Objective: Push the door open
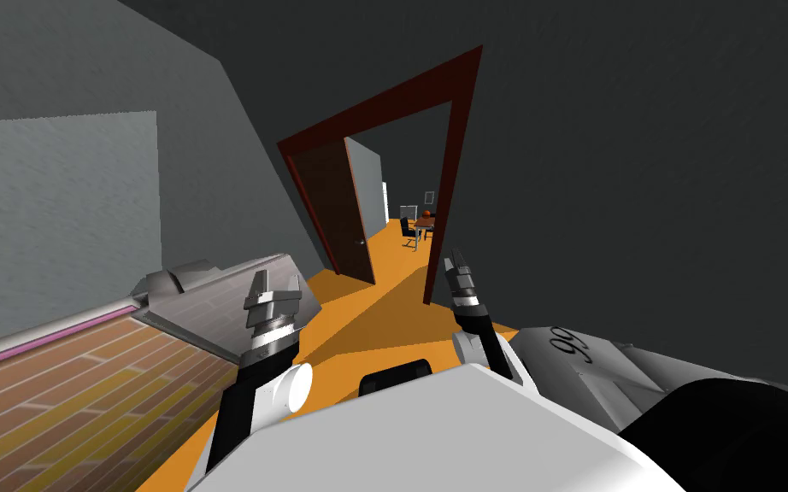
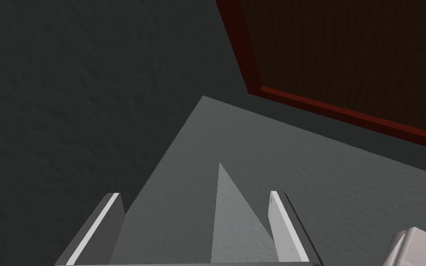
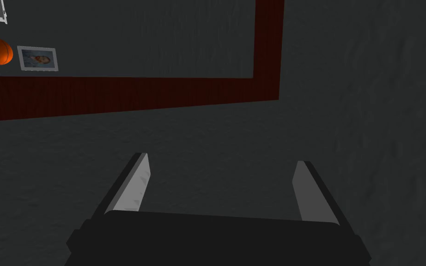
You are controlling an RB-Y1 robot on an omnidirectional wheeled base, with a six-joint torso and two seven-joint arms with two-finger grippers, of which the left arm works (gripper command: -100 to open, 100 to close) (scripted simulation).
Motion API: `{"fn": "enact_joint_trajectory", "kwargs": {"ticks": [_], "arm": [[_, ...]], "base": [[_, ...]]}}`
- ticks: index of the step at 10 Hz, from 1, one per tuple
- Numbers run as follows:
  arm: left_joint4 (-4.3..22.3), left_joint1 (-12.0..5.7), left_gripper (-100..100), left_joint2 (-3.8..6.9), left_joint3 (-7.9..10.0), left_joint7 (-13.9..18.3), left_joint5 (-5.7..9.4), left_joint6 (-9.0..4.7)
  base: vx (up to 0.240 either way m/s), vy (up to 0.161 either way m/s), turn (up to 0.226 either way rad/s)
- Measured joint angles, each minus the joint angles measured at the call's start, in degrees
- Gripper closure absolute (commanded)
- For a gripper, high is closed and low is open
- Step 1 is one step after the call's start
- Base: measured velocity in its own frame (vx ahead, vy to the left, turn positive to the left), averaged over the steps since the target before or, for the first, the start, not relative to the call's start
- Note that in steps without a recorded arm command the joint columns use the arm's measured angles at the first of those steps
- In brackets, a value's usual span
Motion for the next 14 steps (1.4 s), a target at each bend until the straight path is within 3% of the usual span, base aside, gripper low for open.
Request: {"fn": "enact_joint_trajectory", "kwargs": {"ticks": [7,12,14], "arm": [[7.48,-2.85,-100,2.53,-1.16,-0.16,0.02,-2.00],[15.08,-6.19,-100,4.41,-1.85,-0.20,0.20,-3.82],[17.44,-7.13,-100,4.62,-2.48,-0.45,0.07,-4.30]], "base": [[0.120,0.053,-0.041],[0.122,0.076,-0.050],[0.100,0.058,-0.040]]}}
